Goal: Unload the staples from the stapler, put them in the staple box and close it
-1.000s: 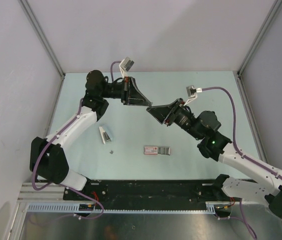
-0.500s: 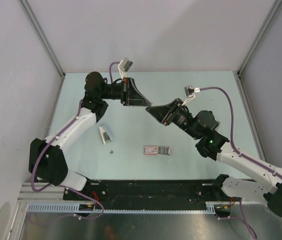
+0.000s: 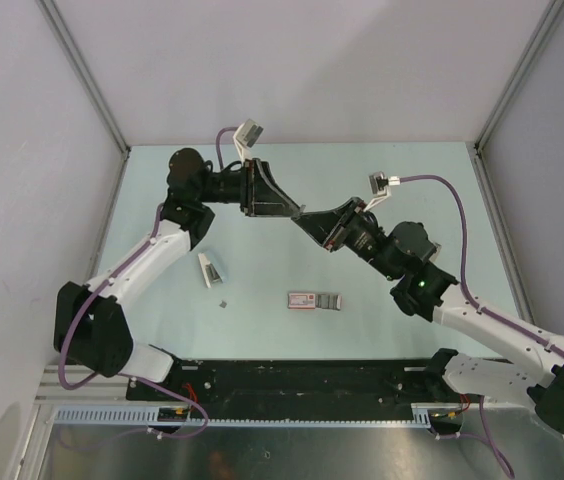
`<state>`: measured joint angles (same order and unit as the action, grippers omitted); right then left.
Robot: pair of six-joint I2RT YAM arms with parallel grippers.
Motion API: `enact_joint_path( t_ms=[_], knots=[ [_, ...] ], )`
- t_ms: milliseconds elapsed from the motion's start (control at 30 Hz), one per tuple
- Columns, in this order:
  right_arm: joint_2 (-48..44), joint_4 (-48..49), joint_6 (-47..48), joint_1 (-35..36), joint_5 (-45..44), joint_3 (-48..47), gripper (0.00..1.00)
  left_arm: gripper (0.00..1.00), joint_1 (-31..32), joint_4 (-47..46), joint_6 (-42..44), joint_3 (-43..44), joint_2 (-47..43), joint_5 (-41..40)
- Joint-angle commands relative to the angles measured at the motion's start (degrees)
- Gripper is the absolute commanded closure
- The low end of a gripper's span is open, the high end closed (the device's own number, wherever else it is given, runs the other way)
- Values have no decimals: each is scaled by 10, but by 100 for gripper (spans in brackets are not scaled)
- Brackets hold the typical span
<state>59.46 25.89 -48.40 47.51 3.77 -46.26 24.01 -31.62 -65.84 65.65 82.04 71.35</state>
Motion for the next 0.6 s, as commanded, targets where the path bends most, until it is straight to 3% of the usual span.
enact_joint_path(
  t_ms=[0,133,200,300,400,567],
  knots=[
    [-13,-18,10,-1,-11,-4,93,37,-2,-12,20,-1,-29,1],
    [-28,-100,24,-1,-9,-4,93,13,-20,10,56,0,-29,-6],
    [-33,-157,28,-2,-14,-4,93,4,-29,103,140,12,-29,-13],
    [-31,-264,32,3,-31,-5,92,1,-31,339,353,57,-19,-79],
    [-16,-371,27,22,-79,-4,93,1,-27,492,484,82,5,-166],
    [32,-503,-4,72,-171,-4,95,0,-19,579,591,75,22,-277]
  ],
)
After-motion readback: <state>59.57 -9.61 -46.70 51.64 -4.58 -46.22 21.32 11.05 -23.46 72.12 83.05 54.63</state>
